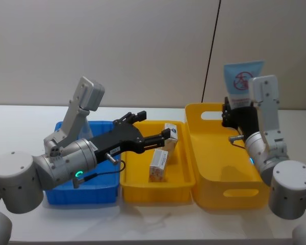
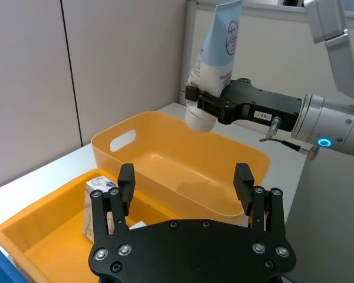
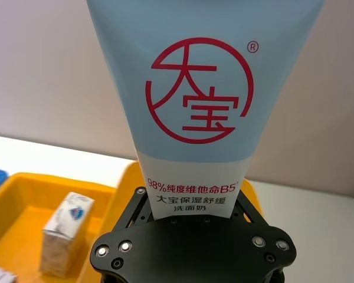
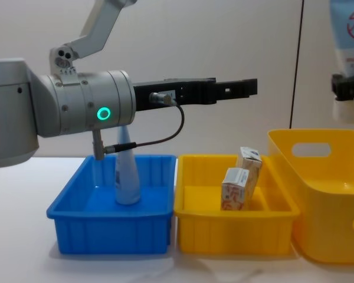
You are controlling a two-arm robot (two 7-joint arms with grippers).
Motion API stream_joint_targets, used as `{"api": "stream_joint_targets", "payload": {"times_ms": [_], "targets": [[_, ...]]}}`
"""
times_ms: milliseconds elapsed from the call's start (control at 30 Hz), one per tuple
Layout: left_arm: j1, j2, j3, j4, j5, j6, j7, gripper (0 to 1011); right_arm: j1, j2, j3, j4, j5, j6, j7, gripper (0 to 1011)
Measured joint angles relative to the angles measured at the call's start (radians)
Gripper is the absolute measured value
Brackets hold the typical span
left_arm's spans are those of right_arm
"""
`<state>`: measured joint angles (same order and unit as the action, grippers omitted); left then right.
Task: Bimanual collaborative sorting of washing and personal care products
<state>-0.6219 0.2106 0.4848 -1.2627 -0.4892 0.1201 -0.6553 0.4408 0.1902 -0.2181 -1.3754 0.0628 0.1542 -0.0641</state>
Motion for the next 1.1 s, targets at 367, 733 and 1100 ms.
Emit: {"api": "stream_joint_targets", "payload": {"times_ms": [367, 733, 1100], "targets": [[0.0, 0.0, 0.0, 0.0, 0.0, 0.0, 0.0, 1001, -0.019, -0.066, 0.068, -0.002, 0.028, 0.112, -0.088, 249], [0.0, 0.0, 0.0, 0.0, 0.0, 0.0, 0.0, 1001, -0.034, -0.119, 0.104, -0.002, 0.051, 0.163, -0.133, 249], [0.0, 0.0, 0.0, 0.0, 0.0, 0.0, 0.0, 1001, -0.029, -0.156, 0.112, 0.03, 0.045, 0.153, -0.16, 249]]}}
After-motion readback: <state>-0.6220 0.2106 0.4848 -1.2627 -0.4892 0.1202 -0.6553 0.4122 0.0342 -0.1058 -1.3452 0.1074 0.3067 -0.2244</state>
